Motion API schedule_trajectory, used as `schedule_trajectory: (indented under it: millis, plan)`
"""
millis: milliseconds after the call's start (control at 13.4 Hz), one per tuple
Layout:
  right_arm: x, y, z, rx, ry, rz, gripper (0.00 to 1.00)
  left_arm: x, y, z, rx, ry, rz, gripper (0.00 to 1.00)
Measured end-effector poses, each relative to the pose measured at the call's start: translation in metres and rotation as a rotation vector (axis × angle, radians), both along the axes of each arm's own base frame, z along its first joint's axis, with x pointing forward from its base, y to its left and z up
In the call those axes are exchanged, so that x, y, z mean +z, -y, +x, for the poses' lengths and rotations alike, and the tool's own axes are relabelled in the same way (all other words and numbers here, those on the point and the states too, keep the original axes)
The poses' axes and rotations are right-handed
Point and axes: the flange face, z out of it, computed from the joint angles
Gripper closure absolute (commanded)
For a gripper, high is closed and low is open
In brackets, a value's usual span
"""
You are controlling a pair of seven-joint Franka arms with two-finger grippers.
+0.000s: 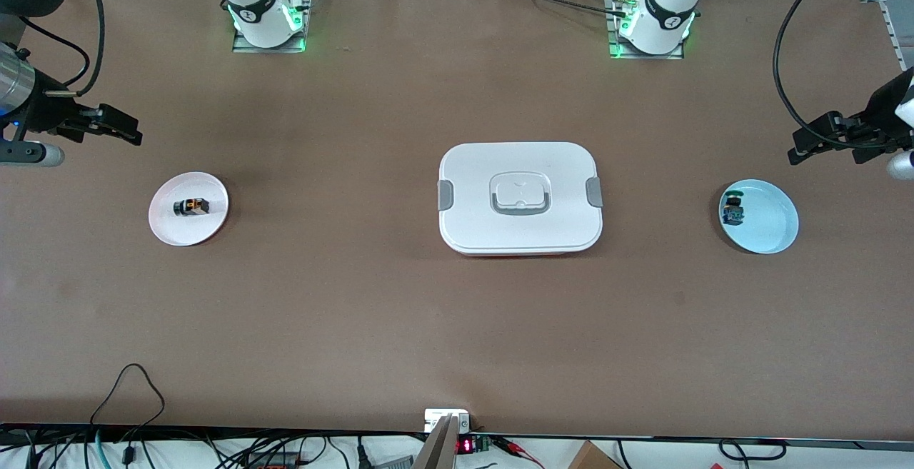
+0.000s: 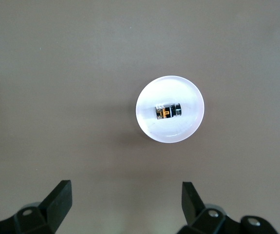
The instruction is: Transfer orange switch to right arm and place
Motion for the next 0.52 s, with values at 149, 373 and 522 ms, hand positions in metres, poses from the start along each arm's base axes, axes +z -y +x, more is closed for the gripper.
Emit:
schedule_trajectory:
  millis: [149,373,522]
  plan:
    - [0.009,0.002,0.003,0.044,0.018,0.004,0.00,0.000,0.000,0.000,-0.002,0.000,0.000,0.00]
    - [0.016,0.000,0.006,0.031,0.032,0.002,0.00,0.000,0.000,0.000,-0.002,0.000,0.000,0.00]
    - [0.020,0.000,0.007,0.007,0.038,0.001,0.00,0.000,0.000,0.000,-0.002,0.000,0.000,0.00]
